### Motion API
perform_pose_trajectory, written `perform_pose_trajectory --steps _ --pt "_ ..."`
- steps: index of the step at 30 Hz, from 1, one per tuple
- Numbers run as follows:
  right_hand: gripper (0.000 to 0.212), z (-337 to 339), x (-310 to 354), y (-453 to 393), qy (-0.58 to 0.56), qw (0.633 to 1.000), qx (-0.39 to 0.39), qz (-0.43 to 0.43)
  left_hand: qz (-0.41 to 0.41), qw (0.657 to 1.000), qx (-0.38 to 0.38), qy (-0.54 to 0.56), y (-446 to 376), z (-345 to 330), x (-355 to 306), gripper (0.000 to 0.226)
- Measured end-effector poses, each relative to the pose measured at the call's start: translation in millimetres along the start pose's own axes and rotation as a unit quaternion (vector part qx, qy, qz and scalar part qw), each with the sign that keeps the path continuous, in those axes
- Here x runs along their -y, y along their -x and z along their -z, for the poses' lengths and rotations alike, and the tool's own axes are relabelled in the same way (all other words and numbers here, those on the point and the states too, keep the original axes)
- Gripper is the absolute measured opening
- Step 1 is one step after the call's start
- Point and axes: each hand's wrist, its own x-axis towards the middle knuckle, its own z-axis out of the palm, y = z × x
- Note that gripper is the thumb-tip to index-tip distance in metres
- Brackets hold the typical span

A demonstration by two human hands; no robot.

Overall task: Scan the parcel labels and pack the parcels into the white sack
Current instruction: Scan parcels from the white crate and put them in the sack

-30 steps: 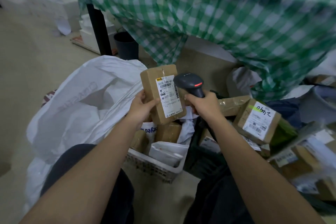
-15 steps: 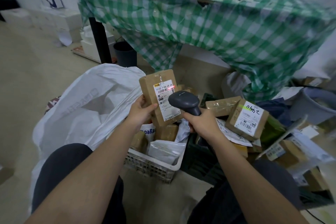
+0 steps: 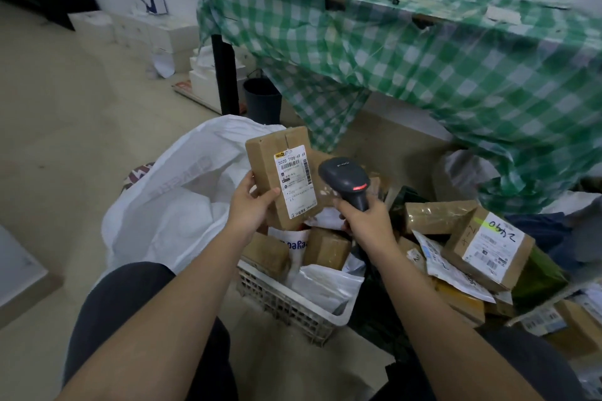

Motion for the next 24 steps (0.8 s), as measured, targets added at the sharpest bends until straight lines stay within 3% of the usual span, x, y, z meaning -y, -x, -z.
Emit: perform_pose_trajectory --steps 5,11,14,17,24 --pt "0.023 -60 2 -34 0.015 1.0 -0.001 -0.007 -0.039 0.992 -0.115 -0.025 -36 62 -8 0.057" --pt "0.025 -118 -14 -90 0.057 0.998 0.015 -0.006 -0.043 0.982 -0.163 -0.083 -114 110 -2 0.056" --pt "0.029 -130 -30 -119 0.054 0.998 0.01 -0.016 -0.033 0.973 -0.107 -0.203 -166 120 11 0.056" --pt "0.031 -130 -39 -138 0.05 0.999 -0.004 -0.022 0.022 0.942 -0.039 -0.332 -198 113 27 0.071" --pt "0.033 -73 -42 -120 0.072 0.995 -0.047 -0.051 -0.017 0.962 0.019 -0.272 -166 49 25 0.045"
